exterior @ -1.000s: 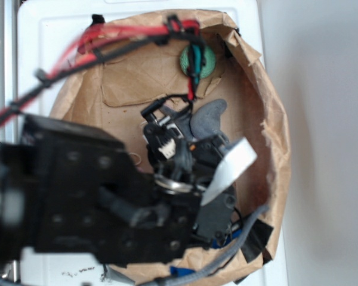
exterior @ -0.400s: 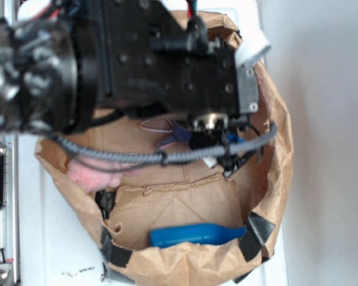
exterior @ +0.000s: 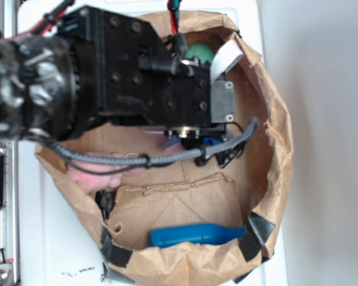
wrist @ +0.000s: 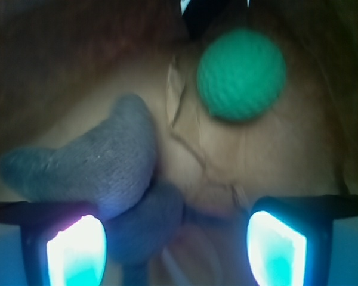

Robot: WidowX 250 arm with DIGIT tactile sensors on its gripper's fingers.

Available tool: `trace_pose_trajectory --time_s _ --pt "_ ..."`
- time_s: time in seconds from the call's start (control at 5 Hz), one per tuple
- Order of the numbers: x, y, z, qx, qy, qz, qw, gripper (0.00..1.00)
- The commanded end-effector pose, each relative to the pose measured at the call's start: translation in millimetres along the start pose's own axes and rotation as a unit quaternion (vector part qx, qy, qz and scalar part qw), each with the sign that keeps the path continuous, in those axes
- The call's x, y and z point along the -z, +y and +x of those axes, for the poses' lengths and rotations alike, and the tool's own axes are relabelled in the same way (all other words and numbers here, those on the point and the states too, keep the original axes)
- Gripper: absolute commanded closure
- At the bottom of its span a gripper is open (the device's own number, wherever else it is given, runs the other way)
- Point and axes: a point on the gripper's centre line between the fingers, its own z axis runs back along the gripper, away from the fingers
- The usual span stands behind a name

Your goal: Grab the green ball.

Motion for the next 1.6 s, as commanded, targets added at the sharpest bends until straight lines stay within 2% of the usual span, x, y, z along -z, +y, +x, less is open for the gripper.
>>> trace_pose_trajectory --time_s 0.0,0.6,0.8,1.0,1.2,1.4 --pt "4.8 -13.5 43.8 -0.062 -0.032 0.010 0.997 0.00" --pt "4.8 -13.5 43.8 -0.062 -0.032 0.010 0.997 0.00" --pt "-20.2 -12.0 35.5 -0.038 0.012 -0.036 0.999 0.00" --pt "-30.3 -1.6 40.1 -0.037 0.016 -0.049 0.998 0.00" --pt "-31.1 28.0 34.6 -0.046 -0.021 -0.082 0.995 0.00" --pt "-17.1 37.8 38.8 -0.088 -0.062 -0.067 0.992 0.00"
